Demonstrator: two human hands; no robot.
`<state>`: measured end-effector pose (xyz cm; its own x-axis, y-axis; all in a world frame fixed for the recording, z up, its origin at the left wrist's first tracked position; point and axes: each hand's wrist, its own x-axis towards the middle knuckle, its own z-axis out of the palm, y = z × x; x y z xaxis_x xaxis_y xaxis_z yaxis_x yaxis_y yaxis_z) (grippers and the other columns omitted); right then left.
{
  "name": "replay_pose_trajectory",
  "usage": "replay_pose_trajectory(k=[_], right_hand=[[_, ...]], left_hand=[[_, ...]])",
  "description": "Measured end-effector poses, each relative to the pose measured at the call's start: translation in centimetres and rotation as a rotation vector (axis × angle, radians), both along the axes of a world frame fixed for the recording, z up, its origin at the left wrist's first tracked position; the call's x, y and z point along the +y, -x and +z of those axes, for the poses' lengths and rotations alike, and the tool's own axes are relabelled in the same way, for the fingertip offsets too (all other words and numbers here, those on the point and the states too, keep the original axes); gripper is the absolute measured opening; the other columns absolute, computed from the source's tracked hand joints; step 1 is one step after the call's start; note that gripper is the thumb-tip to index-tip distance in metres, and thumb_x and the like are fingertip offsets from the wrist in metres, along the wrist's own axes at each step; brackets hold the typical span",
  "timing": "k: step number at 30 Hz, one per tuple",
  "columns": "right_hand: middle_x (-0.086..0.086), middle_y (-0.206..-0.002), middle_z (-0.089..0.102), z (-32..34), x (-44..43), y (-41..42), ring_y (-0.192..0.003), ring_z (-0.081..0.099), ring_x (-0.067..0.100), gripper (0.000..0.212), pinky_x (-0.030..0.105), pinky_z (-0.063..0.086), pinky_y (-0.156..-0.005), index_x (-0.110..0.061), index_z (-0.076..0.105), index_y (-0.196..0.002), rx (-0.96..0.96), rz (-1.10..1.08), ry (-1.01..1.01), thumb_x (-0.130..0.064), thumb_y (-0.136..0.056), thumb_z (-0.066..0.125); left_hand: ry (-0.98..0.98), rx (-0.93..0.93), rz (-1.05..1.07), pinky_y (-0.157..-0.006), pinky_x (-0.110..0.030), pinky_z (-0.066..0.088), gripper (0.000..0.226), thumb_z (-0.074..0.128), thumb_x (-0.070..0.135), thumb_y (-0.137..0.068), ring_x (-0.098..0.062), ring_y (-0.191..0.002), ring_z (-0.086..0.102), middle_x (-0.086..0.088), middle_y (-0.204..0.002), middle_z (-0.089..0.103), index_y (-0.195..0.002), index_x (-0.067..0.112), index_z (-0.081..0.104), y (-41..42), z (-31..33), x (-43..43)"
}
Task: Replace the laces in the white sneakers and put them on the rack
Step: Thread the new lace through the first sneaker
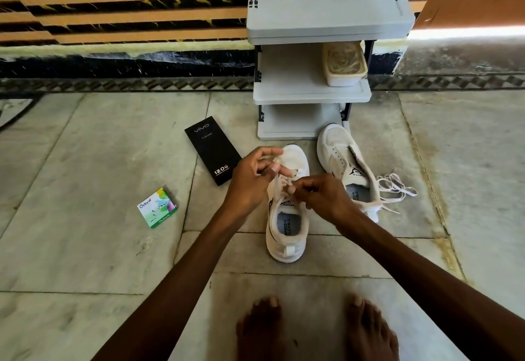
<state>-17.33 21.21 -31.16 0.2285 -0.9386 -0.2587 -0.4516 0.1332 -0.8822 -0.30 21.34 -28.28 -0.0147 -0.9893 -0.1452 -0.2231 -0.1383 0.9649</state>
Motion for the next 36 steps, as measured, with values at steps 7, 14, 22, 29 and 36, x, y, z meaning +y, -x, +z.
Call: replay_pose_trajectory(k=[7,14,22,29,36], right_hand=[[-0.004,-0.082,0.07,0.4,-1.0,-2.2,-0.074,0.064,0.012,0.031,0.034,0.053,-0.071,-0.019,0.073,-0.087,0.275,0.249,0.168,-0.047,-0.091,0.06],[-0.017,-0.062,0.063,0.9,-1.1,-1.3,-0.057,0.057,-0.011,0.034,0.009,0.04,-0.057,-0.01,0.072,-0.075,0.182,0.079,0.131,-0.029,-0.098,0.056],[-0.015,-0.063,0.068,0.7,-2.0,-0.2,-0.059,0.058,-0.008,0.032,0.017,0.043,-0.063,-0.016,0.069,-0.068,0.091,-0.013,0.148,-0.031,-0.095,0.062],[-0.014,-0.057,0.062,1.0,-2.1,0.3,-0.057,0.058,-0.004,0.024,0.012,0.04,-0.059,-0.019,0.069,-0.067,0.128,-0.016,0.213,-0.027,-0.09,0.07],[-0.008,-0.072,0.071,1.5,-2.5,0.8,-0.064,0.062,-0.007,0.006,0.007,0.042,-0.062,-0.021,0.077,-0.084,0.165,0.036,0.219,-0.015,-0.082,0.077]], left_hand=[[0.048,0.059,-0.075,-0.078,-0.018,0.051,0.023,0.053,0.013,-0.1,-0.011,-0.09,0.069,0.005,-0.087,0.076,-0.12,0.024,0.054,1.0,2.3,-2.3],[-0.299,-0.116,-0.113,-0.069,-0.02,0.048,0.027,0.047,0.028,-0.102,-0.011,-0.092,0.066,-0.002,-0.117,0.066,-0.128,0.025,0.052,-0.1,-0.6,-1.9],[-0.275,-0.063,-0.108,-0.064,-0.015,0.047,0.017,0.065,0.014,-0.092,-0.004,-0.071,0.067,-0.004,-0.088,0.074,-0.106,0.022,0.065,-0.7,-0.7,-0.2],[-0.267,-0.107,-0.094,-0.068,-0.02,0.052,0.022,0.068,0.021,-0.09,-0.009,-0.073,0.069,-0.001,-0.081,0.073,-0.112,0.018,0.065,1.0,-1.5,0.6],[-0.088,-0.466,-0.076,-0.075,-0.024,0.046,0.03,0.076,0.038,-0.082,-0.008,-0.081,0.056,0.007,-0.089,0.06,-0.106,0.021,0.068,2.1,-1.8,1.3]])
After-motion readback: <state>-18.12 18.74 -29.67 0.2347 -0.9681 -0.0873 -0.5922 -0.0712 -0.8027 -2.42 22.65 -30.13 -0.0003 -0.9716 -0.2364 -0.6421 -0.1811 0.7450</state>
